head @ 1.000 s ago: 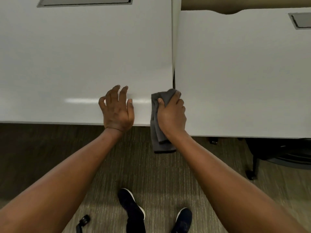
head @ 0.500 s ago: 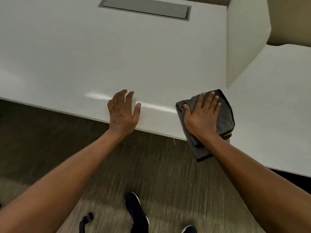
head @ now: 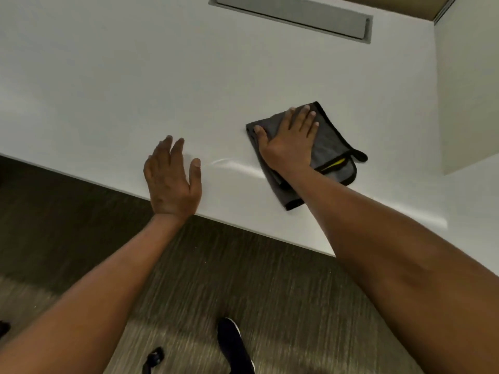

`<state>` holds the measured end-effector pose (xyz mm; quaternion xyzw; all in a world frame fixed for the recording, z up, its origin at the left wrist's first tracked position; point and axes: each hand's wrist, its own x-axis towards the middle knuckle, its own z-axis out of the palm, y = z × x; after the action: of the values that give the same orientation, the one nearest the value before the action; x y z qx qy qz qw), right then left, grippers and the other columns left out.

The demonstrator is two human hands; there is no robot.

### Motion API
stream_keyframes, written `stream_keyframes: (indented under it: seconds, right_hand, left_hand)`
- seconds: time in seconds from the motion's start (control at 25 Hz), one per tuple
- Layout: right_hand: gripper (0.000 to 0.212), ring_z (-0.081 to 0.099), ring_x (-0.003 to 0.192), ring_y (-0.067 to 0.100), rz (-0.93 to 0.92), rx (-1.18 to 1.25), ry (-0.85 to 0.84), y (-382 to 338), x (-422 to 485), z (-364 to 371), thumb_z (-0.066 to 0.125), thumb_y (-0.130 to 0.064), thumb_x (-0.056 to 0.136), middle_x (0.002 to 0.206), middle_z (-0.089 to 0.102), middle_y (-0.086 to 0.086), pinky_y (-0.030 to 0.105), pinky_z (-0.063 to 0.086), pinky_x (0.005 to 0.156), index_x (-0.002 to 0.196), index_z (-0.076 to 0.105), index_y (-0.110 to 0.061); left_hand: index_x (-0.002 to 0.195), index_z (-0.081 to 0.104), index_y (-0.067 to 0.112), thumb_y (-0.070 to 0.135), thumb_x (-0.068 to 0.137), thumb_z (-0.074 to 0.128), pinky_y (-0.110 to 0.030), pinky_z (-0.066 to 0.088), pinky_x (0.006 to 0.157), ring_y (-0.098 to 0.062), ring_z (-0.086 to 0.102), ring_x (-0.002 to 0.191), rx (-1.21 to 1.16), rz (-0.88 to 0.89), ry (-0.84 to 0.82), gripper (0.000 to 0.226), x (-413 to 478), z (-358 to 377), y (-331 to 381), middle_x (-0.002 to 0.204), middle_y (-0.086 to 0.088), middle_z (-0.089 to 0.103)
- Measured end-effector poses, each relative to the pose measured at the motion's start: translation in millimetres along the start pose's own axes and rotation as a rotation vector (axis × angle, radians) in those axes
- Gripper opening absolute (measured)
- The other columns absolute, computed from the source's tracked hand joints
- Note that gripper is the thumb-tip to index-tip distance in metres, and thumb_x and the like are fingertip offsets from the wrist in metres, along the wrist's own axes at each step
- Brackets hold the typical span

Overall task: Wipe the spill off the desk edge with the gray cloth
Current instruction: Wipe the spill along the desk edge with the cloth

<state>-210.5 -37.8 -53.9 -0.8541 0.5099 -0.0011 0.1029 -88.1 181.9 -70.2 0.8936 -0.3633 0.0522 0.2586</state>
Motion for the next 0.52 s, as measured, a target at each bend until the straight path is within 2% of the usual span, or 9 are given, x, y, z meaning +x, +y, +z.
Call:
stream_keyframes:
  seconds: [0.16, 0.24, 0.36, 0.52]
  right_hand:
    - [0.109, -0.011, 0.155, 0.043, -0.232, -0.007, -0.072, -81.4, -22.5, 13.8, 0.019, -0.08, 0.09, 0.166, -0.007, 0.03, 0.055, -0.006, 0.125, 0.161, 0.003, 0.001]
    - [0.103, -0.014, 0.156, 0.039, -0.398, -0.044, -0.122, -95.3, -46.7, 17.0, 0.02, -0.077, 0.092, 0.168, -0.011, 0.025, 0.054, -0.008, 0.125, 0.162, 0.001, -0.004]
    - [0.086, -0.011, 0.158, 0.032, -0.619, -0.097, -0.124, -74.0, -86.0, 18.6, 0.023, -0.066, 0.097, 0.171, -0.008, 0.014, 0.062, -0.008, 0.122, 0.164, 0.006, -0.016]
    - [0.082, -0.013, 0.158, 0.031, -0.681, -0.115, -0.066, 2.0, -120.7, 16.8, 0.022, -0.078, 0.093, 0.172, -0.003, -0.004, 0.07, -0.009, 0.118, 0.163, 0.01, -0.035]
  left_hand:
    - [0.154, 0.04, 0.009, 0.049, 0.103, 0.034, -0.051, 0.027, 0.12, -0.032, 0.035, 0.149, -0.025, -0.011, 0.05, 0.065, -2.2, 0.1, 2.1, 0.161, -0.016, 0.038]
    - [0.155, 0.038, 0.01, 0.055, 0.101, 0.028, -0.051, 0.025, 0.12, -0.031, 0.033, 0.15, -0.062, -0.02, 0.047, 0.071, -2.7, -2.7, 2.9, 0.162, -0.015, 0.036]
    - [0.154, 0.038, 0.01, 0.06, 0.099, 0.023, -0.052, 0.024, 0.121, -0.032, 0.032, 0.15, -0.084, -0.006, 0.017, 0.076, -2.9, -6.3, 3.9, 0.161, -0.015, 0.036]
    - [0.151, 0.042, 0.009, 0.061, 0.099, 0.026, -0.052, 0.023, 0.121, -0.033, 0.033, 0.149, -0.031, 0.006, -0.036, 0.075, -3.9, -8.2, 4.5, 0.159, -0.016, 0.04]
